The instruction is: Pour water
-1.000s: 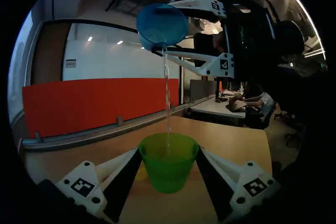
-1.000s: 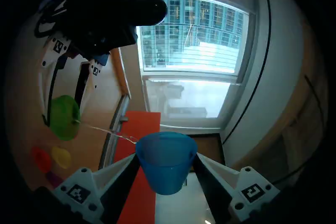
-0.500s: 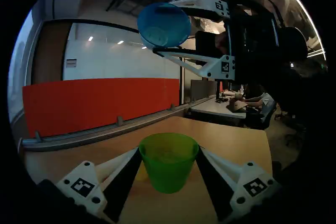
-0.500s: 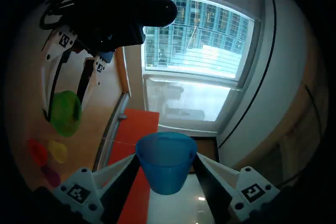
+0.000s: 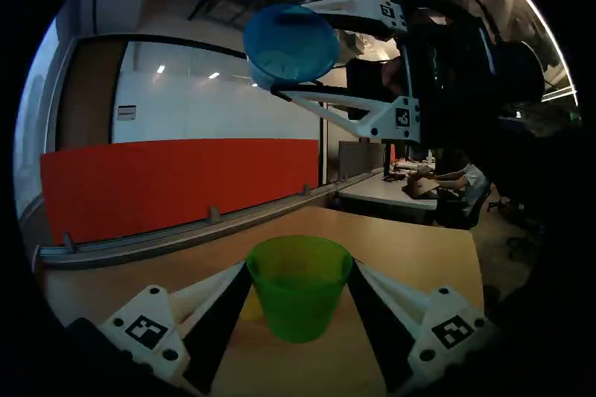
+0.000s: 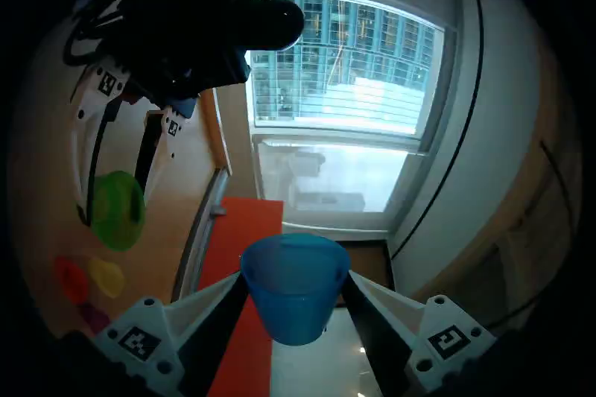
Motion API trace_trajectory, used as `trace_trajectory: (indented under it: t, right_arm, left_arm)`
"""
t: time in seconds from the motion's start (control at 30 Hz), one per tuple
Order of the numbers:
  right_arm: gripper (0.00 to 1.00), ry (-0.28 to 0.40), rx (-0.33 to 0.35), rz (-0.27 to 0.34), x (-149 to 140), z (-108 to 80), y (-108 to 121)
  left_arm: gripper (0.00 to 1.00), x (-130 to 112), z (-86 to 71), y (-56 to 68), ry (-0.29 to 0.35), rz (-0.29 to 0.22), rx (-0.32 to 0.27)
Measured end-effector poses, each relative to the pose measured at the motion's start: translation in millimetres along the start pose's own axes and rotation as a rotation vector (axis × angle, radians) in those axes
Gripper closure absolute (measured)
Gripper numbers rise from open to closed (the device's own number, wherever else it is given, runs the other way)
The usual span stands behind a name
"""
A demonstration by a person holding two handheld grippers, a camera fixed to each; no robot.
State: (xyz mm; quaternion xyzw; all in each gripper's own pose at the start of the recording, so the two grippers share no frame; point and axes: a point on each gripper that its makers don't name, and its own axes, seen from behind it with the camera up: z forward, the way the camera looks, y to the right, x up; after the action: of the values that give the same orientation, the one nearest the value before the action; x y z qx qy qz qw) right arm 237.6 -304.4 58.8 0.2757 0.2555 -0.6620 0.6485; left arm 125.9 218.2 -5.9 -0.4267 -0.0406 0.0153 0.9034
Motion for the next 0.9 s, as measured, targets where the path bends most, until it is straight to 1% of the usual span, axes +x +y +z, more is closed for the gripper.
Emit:
trace_trajectory:
  t: [0.07, 0.17, 0.47, 0.67, 0.77, 0.9]
  right_arm:
    - [0.12, 0.003, 0.004, 0.036, 0, -1.0, 0]
    - [0.12, 0.008, 0.014, 0.105, -1, -2.0, 0]
    - [0.12, 0.019, 0.040, 0.338, 2, -5.1, -6]
    - [0.12, 0.028, 0.070, 0.480, 7, -7.3, -18]
    - [0.12, 0.030, 0.098, 0.552, 13, -9.3, -26]
    - [0.12, 0.036, 0.128, 0.671, 21, -12.1, -37]
  left_arm:
    - [0.13, 1, -0.5, 0.4, 0.000, 0.000, 0.000]
    - [0.13, 2, -0.9, 0.4, 0.003, 0.001, 0.001]
    - [0.13, 5, -2.0, -0.7, 0.008, 0.005, 0.003]
    - [0.13, 5, -2.3, -1.9, 0.009, 0.008, 0.005]
    - [0.13, 7, -2.5, -1.9, 0.010, 0.010, 0.005]
    - [0.13, 7, -2.5, -2.1, 0.011, 0.012, 0.006]
